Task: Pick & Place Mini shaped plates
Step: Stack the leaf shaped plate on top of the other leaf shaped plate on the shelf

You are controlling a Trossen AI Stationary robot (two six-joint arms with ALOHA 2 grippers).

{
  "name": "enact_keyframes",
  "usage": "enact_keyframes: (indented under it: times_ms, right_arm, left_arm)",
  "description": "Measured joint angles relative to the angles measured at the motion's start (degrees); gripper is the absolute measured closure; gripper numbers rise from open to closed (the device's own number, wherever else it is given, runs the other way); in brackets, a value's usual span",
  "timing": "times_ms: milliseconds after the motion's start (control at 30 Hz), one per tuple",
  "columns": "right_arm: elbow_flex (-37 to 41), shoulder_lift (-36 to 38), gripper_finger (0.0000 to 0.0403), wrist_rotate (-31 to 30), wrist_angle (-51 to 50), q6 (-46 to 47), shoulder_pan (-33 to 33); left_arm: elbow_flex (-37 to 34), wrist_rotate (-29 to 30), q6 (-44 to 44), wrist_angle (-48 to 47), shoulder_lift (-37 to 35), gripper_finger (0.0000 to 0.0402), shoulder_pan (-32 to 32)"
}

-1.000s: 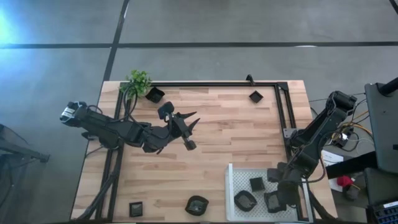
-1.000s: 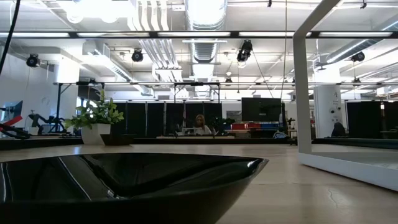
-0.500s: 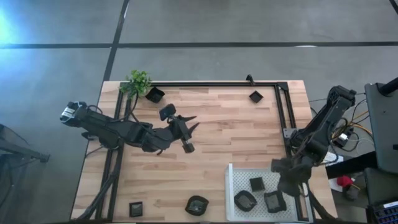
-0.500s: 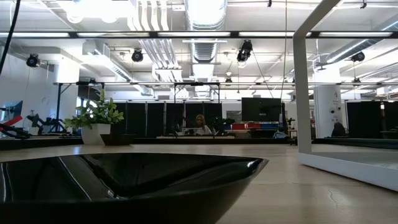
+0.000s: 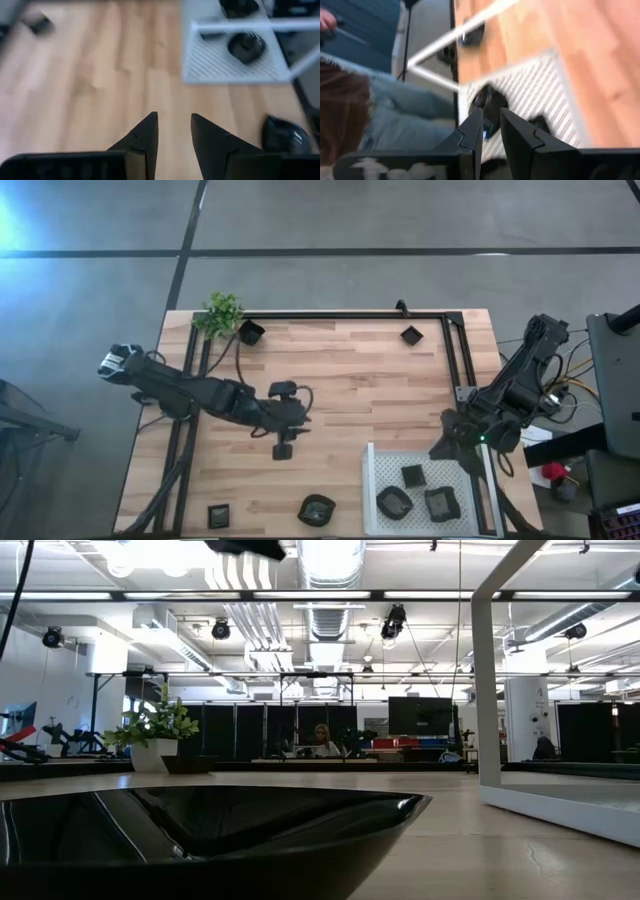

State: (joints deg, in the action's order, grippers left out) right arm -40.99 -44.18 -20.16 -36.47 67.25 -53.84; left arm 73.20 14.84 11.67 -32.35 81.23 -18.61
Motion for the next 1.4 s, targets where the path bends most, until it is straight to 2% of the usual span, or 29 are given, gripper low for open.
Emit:
enact_keyframes:
  times_ms: [133, 300, 500, 667, 900, 1400]
  right_arm:
    - [0.0, 1.58, 0.0337, -6.46, 0.02, -4.62, 0.0]
    - [0.0, 2.22, 0.0335, -13.21, 0.22, -9.28, 0.02]
    - [0.0, 2.11, 0.0337, -14.71, 0.31, -10.87, 0.0]
    - [0.0, 2.09, 0.0339, -15.89, 0.33, -10.99, 0.0]
    - [0.0, 2.13, 0.0339, -16.2, 0.36, -12.39, 0.0]
    - [0.02, 2.18, 0.0343, -16.57, 0.24, -14.63, 0.0]
  left_arm:
    - [-4.2, -7.61, 3.18, 2.37, 0.43, 0.0291, -0.23]
    - [-10.93, -13.2, 6.52, 8.76, 0.59, 0.0291, -0.81]
    - [-18.01, -15.79, 8.18, 20.33, 0.59, 0.0291, -2.8]
    - [-20.89, -15.79, 10.34, 22.43, 0.59, 0.0291, -4.05]
    - [-20.74, -16.67, 10.78, 27.59, 5.38, 0.0291, -5.08]
    - [-15.93, -18.32, 11.83, 29.33, 14.62, 0.0291, -5.69]
